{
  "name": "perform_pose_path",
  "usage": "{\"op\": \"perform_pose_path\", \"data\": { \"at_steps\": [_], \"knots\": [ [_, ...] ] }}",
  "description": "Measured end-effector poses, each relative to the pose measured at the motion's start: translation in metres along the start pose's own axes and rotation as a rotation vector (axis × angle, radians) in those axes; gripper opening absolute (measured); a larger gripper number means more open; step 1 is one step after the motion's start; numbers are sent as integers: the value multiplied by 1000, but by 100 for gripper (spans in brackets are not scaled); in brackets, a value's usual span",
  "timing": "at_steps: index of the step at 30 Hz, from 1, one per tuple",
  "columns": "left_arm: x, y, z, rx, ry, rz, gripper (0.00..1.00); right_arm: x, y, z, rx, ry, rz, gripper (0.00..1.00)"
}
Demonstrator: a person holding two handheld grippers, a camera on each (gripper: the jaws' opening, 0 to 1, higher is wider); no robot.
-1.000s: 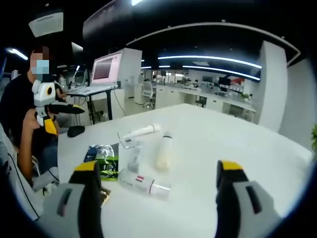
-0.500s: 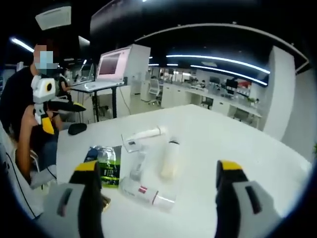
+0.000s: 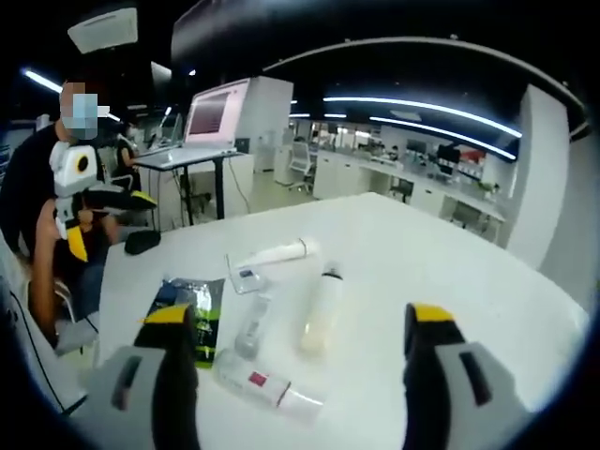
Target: Arrange the skincare products in the storage area until every visible bottle or jar stands upright without overlapping.
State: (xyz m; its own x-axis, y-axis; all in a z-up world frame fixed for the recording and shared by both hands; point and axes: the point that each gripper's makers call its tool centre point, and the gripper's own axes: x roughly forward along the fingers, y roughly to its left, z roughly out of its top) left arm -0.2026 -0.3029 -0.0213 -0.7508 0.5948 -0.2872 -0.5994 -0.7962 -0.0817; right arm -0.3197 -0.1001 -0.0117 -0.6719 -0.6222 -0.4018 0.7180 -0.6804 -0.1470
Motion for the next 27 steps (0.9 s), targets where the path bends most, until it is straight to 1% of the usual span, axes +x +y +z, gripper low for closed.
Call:
{"op": "perform_pose_path", "data": {
  "at_steps": [4, 8, 15, 18, 23, 24, 27],
  "knots": [
    [2, 3, -4, -5, 18, 7, 99, 6, -6, 2, -4, 11, 4, 92],
    [3, 2, -5, -8, 20, 5, 99, 16, -7, 3, 9, 19, 26, 92],
    [4, 2, -8, -3, 31, 1, 99, 34, -11, 1, 3, 54, 31, 91],
    [4, 1, -7, -2, 29, 4, 99, 42, -10, -1, 9, 68, 46, 91],
    [6, 4, -3, 0, 9, 15, 98, 55, -10, 1, 25, 64, 77, 90],
    [6, 5, -3, 0, 9, 18, 99, 58, -8, 3, 33, 57, 90, 90],
    [5, 5, -4, 8, 16, 25, 99, 65, -8, 4, 44, 68, 109, 90]
  ]
}}
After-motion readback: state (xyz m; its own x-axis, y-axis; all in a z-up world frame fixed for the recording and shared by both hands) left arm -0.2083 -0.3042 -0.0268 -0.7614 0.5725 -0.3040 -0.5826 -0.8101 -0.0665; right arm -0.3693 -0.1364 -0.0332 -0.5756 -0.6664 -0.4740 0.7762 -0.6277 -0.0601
